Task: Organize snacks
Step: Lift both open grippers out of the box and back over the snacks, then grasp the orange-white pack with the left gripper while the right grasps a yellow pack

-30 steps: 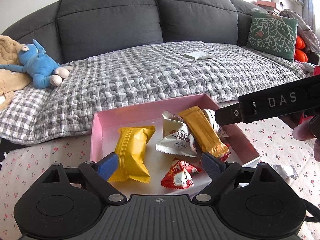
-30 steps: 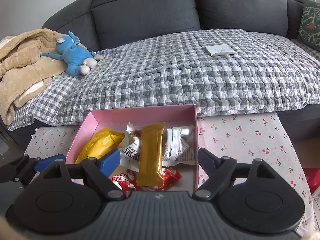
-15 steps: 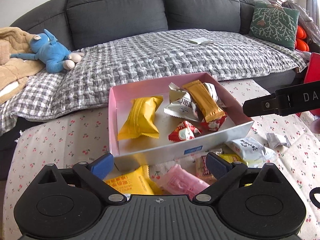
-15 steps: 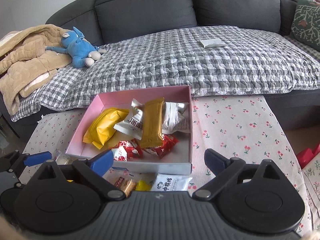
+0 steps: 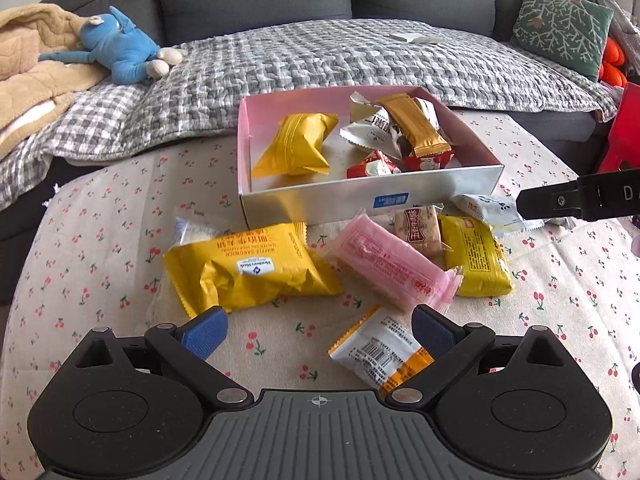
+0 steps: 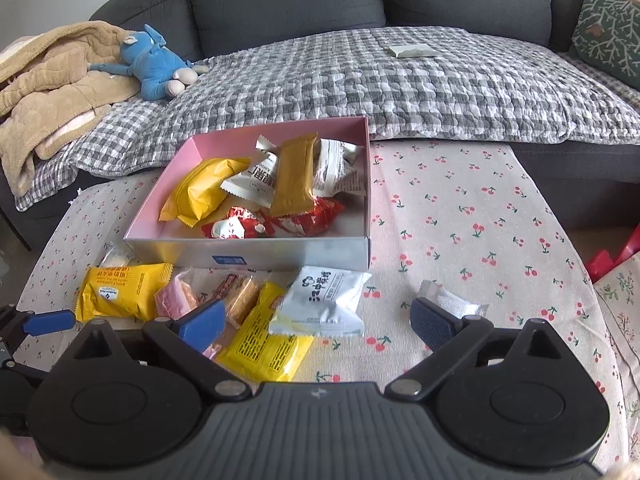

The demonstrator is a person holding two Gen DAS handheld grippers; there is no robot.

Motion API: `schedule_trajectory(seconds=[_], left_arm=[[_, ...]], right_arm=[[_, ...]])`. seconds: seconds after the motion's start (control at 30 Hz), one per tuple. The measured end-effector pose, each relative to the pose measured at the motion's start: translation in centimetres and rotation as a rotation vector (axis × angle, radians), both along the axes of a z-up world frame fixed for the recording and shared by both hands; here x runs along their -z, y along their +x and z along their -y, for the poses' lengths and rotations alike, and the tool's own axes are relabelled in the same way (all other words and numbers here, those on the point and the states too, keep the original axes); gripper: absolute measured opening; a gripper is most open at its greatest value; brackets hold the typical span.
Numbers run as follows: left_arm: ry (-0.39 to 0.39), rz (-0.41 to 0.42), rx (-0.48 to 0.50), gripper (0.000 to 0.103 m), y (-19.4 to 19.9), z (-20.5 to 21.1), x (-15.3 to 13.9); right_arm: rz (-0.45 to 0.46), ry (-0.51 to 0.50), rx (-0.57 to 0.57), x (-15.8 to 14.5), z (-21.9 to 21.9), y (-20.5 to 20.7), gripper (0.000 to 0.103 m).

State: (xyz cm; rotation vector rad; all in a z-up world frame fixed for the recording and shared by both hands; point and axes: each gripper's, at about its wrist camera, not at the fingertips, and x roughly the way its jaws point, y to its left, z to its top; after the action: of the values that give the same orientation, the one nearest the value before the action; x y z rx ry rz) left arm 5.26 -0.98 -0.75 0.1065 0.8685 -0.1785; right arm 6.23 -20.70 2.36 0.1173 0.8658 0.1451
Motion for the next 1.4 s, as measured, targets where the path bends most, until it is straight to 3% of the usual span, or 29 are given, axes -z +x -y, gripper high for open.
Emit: schedule_trajectory(seconds=[0.33,0.47,0.73,0.83,0.9,0.93,1.1,1.2,1.4], left_arm=[[-0.065,-0.031,-0.068,0.100,-1.6,0.9,1.2],[-0.049,0.004,-0.083,0.100,-1.3,2.0,1.2],[-0.047,-0.011,-0.127,0.095,-0.4,2.5,3.1],[-0.053,-0.021,-0.110,0.086,-0.2,2.5,3.4],[-0.044,-0.027,-0.099,0.071,-0.2,2.5,3.6],[-0.054,-0.024,-0.093,0.069,-0.2,2.4,3.6],[-0.083,-0.035,-0.067,0.048,-0.4,1.8,3.4],[-0.095,-0.042,-0.044,0.041,-0.5,1.4,3.3],[-0.083,-0.042,-0.012,0.038,-0.9,0.8,3.2]], right_arm=[[-0.108,0.011,0.018,2.2,-0.2,-0.4,0.099],[-0.116,0.056,0.035,2.5,-0.4,0.5,0.099],[-0.111,0.112,0.071,4.0,-1.2,2.2,0.097],[-0.114,0.125,0.077,4.9,-1.4,2.5,0.093],[-0.075,0.068,0.056,5.0,-2.0,2.3,0.088],[-0.066,0.036,0.040,5.0,-2.3,2.3,0.087],[-0.038,-0.062,-0.015,4.9,-2.7,1.8,0.060],[-0.031,-0.065,-0.045,4.8,-2.2,1.5,0.049],[-0.018,-0.081,-0.115,4.7,-1.6,-0.2,0.047]])
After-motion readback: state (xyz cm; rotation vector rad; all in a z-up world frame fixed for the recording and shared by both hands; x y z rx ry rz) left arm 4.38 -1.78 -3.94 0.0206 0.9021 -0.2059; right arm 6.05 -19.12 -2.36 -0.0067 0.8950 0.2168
